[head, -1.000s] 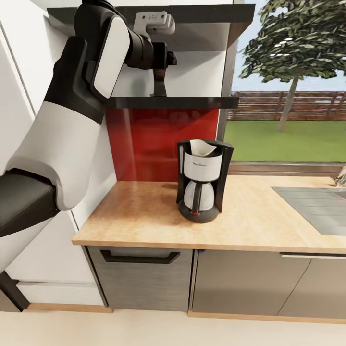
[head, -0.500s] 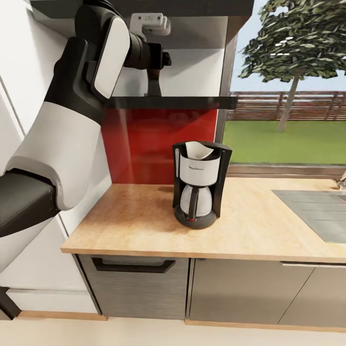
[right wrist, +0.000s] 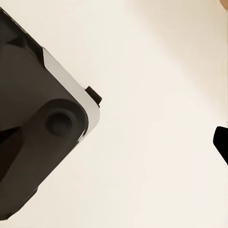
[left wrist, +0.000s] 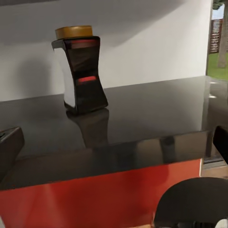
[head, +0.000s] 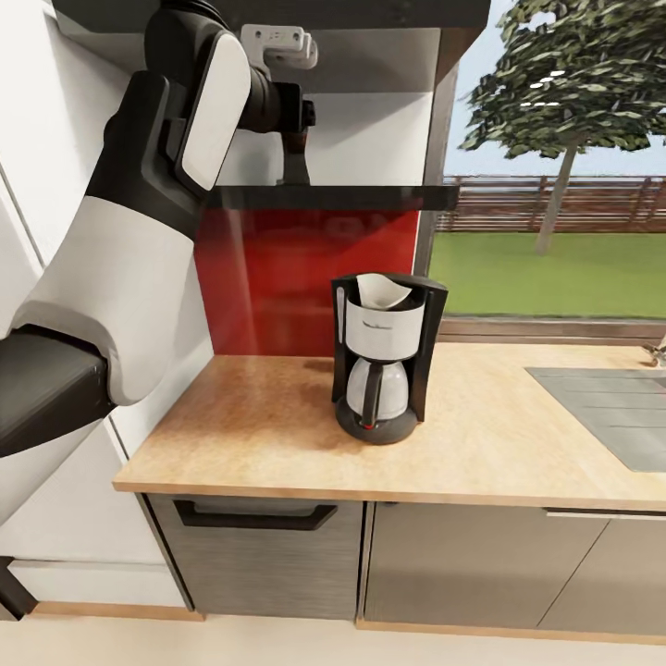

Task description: Set up a coffee station on the kitchen countertop: keep the coffee maker on the countertop, move the bottle of coffee from the kitchen shelf to the counter next to the coffee maker, place a paper coffee filter on top of the coffee maker, put the saucer next to the coffee maker with the coffee cup on the saucer, and place the electric kettle next to the coffee maker.

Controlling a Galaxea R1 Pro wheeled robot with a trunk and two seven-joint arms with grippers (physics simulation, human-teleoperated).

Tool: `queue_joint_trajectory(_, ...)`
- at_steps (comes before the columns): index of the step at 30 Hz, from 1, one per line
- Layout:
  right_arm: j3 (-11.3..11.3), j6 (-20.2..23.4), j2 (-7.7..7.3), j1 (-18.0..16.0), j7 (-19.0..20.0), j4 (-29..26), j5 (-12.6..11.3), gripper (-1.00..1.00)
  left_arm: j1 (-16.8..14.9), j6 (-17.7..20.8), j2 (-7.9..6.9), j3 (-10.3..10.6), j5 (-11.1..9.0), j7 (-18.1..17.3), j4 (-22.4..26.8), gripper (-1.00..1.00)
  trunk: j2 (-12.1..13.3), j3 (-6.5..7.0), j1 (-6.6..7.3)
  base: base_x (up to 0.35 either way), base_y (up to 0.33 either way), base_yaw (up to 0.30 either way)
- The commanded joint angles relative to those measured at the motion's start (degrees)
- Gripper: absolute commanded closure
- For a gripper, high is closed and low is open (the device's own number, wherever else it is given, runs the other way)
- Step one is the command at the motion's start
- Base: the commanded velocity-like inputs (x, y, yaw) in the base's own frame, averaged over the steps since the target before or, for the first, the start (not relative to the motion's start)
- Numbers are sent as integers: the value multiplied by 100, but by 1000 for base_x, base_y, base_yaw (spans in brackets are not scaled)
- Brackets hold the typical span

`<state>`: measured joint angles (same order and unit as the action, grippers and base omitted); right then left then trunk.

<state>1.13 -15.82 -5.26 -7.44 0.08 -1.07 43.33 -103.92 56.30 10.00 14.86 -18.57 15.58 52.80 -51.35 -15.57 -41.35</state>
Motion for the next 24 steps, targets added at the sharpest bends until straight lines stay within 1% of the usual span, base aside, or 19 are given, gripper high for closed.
queue_joint_trajectory(1, 10, -17, -2, -3, 1, 1, 0, -100, -6, 13, 0, 7, -60, 63, 2, -100, -5, -8, -2, 166, 0, 0)
queue_joint_trajectory(7, 10, -17, 3, -3, 1, 1, 0, -100, -6, 13, 0, 8, -59, 83, -12, -100, -5, -8, -2, 59, -9, 0)
queue_joint_trajectory(15, 10, -17, 7, -3, 1, 1, 2, -100, -6, 14, 0, 8, -59, 86, -16, -100, -5, -8, -2, 5, -152, 0)
queue_joint_trajectory(20, 10, -17, 7, -3, 1, 1, 1, -100, -6, 13, 0, 8, -59, 92, -97, -100, -5, -8, -2, 101, -141, 0)
queue_joint_trajectory(24, 10, -17, 2, -3, 1, 1, 0, -100, -6, 13, 0, 8, -59, 94, -196, -100, -5, -8, -2, 47, -57, 0)
